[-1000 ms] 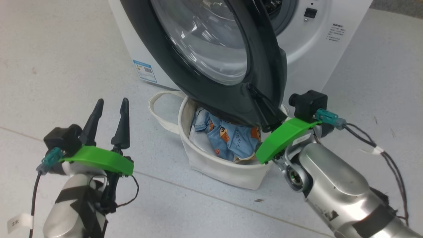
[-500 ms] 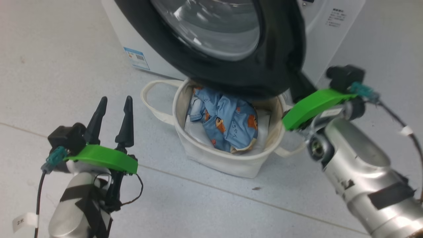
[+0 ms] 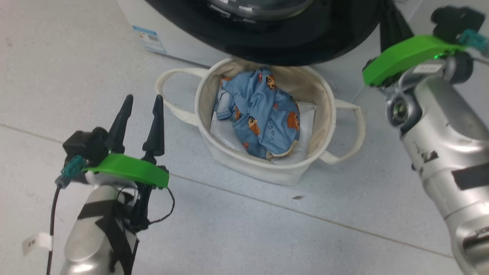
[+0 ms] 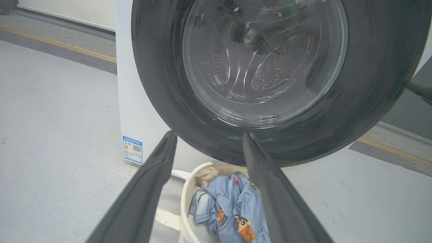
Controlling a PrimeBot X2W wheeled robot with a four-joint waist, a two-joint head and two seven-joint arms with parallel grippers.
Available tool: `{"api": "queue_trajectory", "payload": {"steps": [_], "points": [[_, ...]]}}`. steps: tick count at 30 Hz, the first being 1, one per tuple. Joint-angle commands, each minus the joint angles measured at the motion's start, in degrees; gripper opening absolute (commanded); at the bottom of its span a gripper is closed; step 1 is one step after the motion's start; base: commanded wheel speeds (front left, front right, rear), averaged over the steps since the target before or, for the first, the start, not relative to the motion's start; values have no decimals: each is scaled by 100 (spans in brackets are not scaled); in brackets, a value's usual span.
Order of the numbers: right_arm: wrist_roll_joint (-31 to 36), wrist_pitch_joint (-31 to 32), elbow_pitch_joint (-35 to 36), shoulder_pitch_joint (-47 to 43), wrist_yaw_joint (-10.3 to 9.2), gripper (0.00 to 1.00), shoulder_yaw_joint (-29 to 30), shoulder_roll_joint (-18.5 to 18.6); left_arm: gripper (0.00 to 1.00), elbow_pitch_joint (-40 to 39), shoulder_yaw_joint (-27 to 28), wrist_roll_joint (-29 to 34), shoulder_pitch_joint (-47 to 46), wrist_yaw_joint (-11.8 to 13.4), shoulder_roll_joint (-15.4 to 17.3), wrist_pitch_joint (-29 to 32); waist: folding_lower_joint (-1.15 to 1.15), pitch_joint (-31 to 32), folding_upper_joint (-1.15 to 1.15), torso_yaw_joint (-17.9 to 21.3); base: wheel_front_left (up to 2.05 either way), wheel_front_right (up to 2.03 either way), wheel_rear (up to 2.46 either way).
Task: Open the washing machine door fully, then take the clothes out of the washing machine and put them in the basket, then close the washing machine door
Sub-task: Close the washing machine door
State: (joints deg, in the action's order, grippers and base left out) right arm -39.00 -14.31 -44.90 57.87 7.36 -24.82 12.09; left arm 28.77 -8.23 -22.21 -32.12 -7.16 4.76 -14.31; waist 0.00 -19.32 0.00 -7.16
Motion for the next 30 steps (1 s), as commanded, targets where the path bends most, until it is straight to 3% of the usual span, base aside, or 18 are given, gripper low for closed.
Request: {"api": "queue_trajectory", "payload": {"steps": [1, 15, 22, 30], "points": [[-7, -68, 111, 214, 13, 0, 12, -23, 100, -194, 171, 68, -208, -32, 98, -69, 0, -67, 0, -27, 0, 0, 0], [-80, -69, -353, 856, 13, 0, 227, 279, 100, -184, 112, 141, -216, -32, -81, -69, 0, -284, 0, -196, 0, 0, 0], [30, -69, -115, 873, 13, 0, 209, 345, 100, -238, 139, 184, -237, -33, -120, -69, 0, -431, 0, -207, 0, 0, 0], [104, -69, 143, 531, 13, 0, 217, 234, 100, -158, 211, 187, -169, -33, -106, -69, 0, -195, 0, -54, 0, 0, 0]]}}
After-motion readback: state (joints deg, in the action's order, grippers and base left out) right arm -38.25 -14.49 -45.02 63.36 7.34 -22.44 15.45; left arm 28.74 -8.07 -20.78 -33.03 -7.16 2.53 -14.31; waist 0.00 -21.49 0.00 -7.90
